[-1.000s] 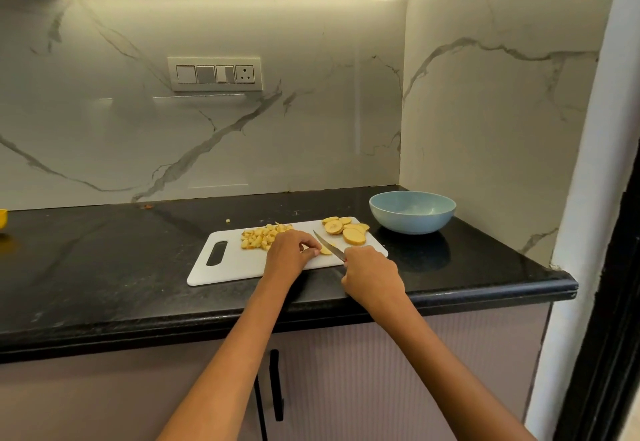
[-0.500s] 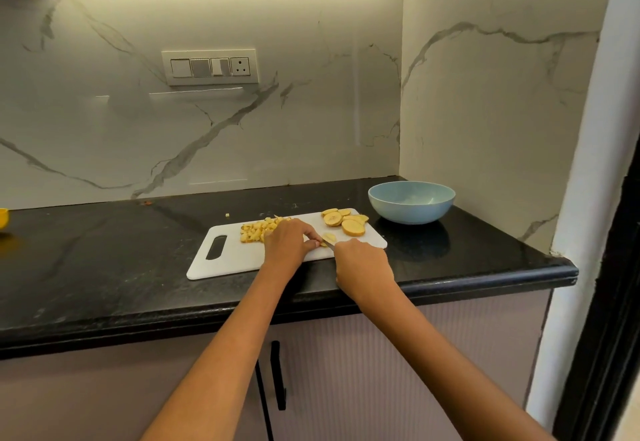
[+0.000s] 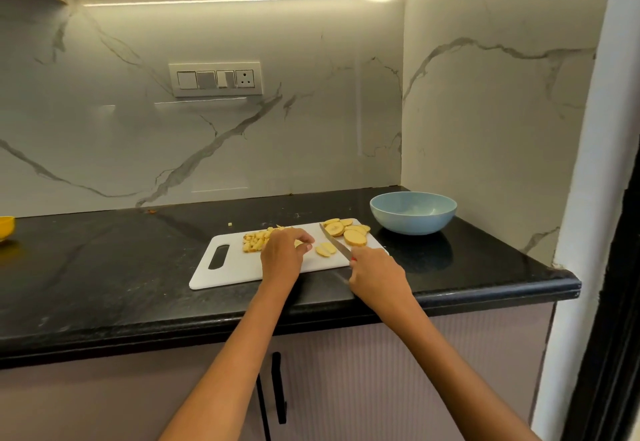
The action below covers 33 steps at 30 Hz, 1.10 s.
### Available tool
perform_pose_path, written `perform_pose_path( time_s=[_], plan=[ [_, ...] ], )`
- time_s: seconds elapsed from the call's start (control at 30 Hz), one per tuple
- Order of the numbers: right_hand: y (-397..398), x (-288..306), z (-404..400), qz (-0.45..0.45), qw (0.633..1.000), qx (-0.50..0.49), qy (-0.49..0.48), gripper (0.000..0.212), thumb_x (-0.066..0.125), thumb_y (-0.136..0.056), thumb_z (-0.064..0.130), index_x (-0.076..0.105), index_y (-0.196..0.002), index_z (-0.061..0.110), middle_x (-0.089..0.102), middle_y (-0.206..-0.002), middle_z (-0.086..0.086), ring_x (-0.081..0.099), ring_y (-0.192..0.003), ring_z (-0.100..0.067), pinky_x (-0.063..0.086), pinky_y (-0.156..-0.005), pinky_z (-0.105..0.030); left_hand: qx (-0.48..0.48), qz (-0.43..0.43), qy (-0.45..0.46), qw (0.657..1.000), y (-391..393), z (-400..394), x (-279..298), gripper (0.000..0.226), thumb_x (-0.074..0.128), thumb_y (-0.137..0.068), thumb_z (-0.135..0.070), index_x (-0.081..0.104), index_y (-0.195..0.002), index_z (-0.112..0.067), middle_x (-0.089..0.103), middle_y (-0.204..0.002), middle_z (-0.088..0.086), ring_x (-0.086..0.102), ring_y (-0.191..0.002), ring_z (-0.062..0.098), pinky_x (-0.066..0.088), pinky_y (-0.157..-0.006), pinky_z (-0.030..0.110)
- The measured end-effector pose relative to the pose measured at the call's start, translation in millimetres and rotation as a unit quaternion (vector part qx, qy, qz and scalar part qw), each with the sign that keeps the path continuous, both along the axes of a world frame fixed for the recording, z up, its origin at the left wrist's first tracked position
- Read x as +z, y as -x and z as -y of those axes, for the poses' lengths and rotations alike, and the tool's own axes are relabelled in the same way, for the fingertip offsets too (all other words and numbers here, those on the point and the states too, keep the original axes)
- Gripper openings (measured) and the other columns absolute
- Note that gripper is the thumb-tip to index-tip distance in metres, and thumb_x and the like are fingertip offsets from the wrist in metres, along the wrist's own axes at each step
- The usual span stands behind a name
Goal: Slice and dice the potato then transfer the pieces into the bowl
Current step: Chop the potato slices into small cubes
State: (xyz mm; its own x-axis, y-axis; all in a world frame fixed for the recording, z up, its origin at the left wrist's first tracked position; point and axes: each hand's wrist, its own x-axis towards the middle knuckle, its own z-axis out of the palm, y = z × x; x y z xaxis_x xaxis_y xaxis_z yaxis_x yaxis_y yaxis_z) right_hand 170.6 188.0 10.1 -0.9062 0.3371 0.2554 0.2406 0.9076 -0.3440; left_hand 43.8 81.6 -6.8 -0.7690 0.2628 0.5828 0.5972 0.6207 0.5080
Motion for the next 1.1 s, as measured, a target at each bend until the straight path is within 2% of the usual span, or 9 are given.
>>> perform_pose_path(
  time_s=[0.1, 0.27, 0.4, 0.5, 0.6, 0.73, 0.87, 0.97, 1.1],
  plan=[
    [0.1, -0.4, 2.2, 0.009, 1.0, 0.012, -0.007, 0.018, 0.051, -0.094, 0.02, 0.056, -0.11, 0.013, 0.06, -0.103, -0.007, 0.057, -0.087, -0.017, 0.043, -0.07, -0.027, 0.011, 0.008, -0.008, 1.0, 1.3, -0.8, -0.3, 0.01, 0.067, -0.084, -0.015, 0.073, -0.092, -0.015, 0.07, -0.102, 0.002, 0.061, -0.094, 0.016, 0.038, -0.072, 0.022],
    [3.1, 1.7, 2.9, 0.024, 0.999, 0.022, -0.011, 0.022, 0.052, -0.095, 0.022, 0.055, -0.114, 0.013, 0.06, -0.104, -0.006, 0.058, -0.091, -0.018, 0.043, -0.073, -0.027, -0.006, 0.015, 0.043, 0.999, 2.6, -2.4, -1.2, 0.009, 0.069, -0.082, -0.018, 0.073, -0.091, -0.016, 0.069, -0.1, 0.001, 0.058, -0.095, 0.016, 0.038, -0.073, 0.022],
    [0.3, -4.7, 3.2, -0.019, 1.0, -0.009, 0.01, 0.021, 0.051, -0.095, 0.021, 0.054, -0.114, 0.013, 0.06, -0.105, -0.006, 0.06, -0.091, -0.018, 0.048, -0.076, -0.029, -0.014, 0.013, 0.055, 0.998, 7.2, -4.1, -2.8, 0.012, 0.069, -0.083, -0.017, 0.072, -0.094, -0.017, 0.068, -0.106, 0.002, 0.057, -0.101, 0.017, 0.043, -0.08, 0.026],
    [3.1, -7.3, 1.7, -0.064, 0.997, -0.041, 0.031, 0.023, 0.049, -0.096, 0.019, 0.052, -0.118, 0.012, 0.061, -0.104, -0.006, 0.061, -0.088, -0.018, 0.05, -0.074, -0.028, -0.06, 0.018, 0.084, 0.995, 12.5, -7.6, -2.5, 0.025, 0.063, -0.086, -0.008, 0.069, -0.107, -0.019, 0.063, -0.118, 0.001, 0.053, -0.111, 0.021, 0.045, -0.091, 0.033],
    [11.5, -2.3, -3.1, -0.07, 0.996, -0.038, 0.047, 0.025, 0.048, -0.097, 0.019, 0.054, -0.119, 0.011, 0.063, -0.103, -0.007, 0.061, -0.089, -0.017, 0.049, -0.073, -0.027, -0.133, 0.01, 0.178, 0.975, 21.3, -10.9, 2.7, 0.044, 0.054, -0.086, 0.007, 0.063, -0.119, -0.022, 0.057, -0.129, -0.002, 0.046, -0.122, 0.019, 0.043, -0.096, 0.034],
    [19.3, 0.8, -7.4, -0.073, 0.995, -0.044, 0.054, 0.023, 0.048, -0.096, 0.019, 0.058, -0.115, 0.011, 0.064, -0.099, -0.007, 0.062, -0.087, -0.018, 0.051, -0.075, -0.029, -0.189, 0.071, 0.258, 0.945, 31.1, -15.1, 15.0, 0.058, 0.045, -0.083, 0.016, 0.059, -0.124, -0.022, 0.051, -0.137, 0.001, 0.044, -0.126, 0.02, 0.045, -0.098, 0.036],
    [21.7, 0.0, -8.6, -0.069, 0.996, -0.039, 0.046, 0.024, 0.047, -0.097, 0.019, 0.056, -0.117, 0.012, 0.064, -0.099, -0.007, 0.062, -0.086, -0.018, 0.051, -0.074, -0.028, -0.205, 0.085, 0.312, 0.924, 33.6, -18.5, 30.4, 0.038, 0.052, -0.089, 0.002, 0.059, -0.122, -0.018, 0.054, -0.13, 0.001, 0.047, -0.12, 0.018, 0.037, -0.098, 0.023],
    [21.5, 0.9, -8.4, -0.066, 0.996, -0.035, 0.04, 0.024, 0.047, -0.097, 0.02, 0.056, -0.117, 0.012, 0.064, -0.1, -0.006, 0.06, -0.084, -0.016, 0.048, -0.07, -0.026, -0.188, 0.092, 0.344, 0.915, 34.2, -17.4, 34.7, 0.031, 0.054, -0.092, -0.011, 0.057, -0.122, -0.018, 0.054, -0.129, 0.002, 0.048, -0.117, 0.018, 0.038, -0.102, 0.03],
    [17.4, 3.4, -5.8, -0.027, 0.999, -0.028, 0.034, 0.021, 0.046, -0.097, 0.02, 0.057, -0.112, 0.011, 0.062, -0.1, -0.006, 0.057, -0.082, -0.016, 0.044, -0.069, -0.026, -0.141, 0.089, 0.338, 0.926, 28.9, -12.4, 31.7, 0.035, 0.053, -0.093, -0.03, 0.055, -0.125, -0.015, 0.056, -0.127, 0.003, 0.051, -0.112, 0.018, 0.041, -0.095, 0.028]
  ],
)
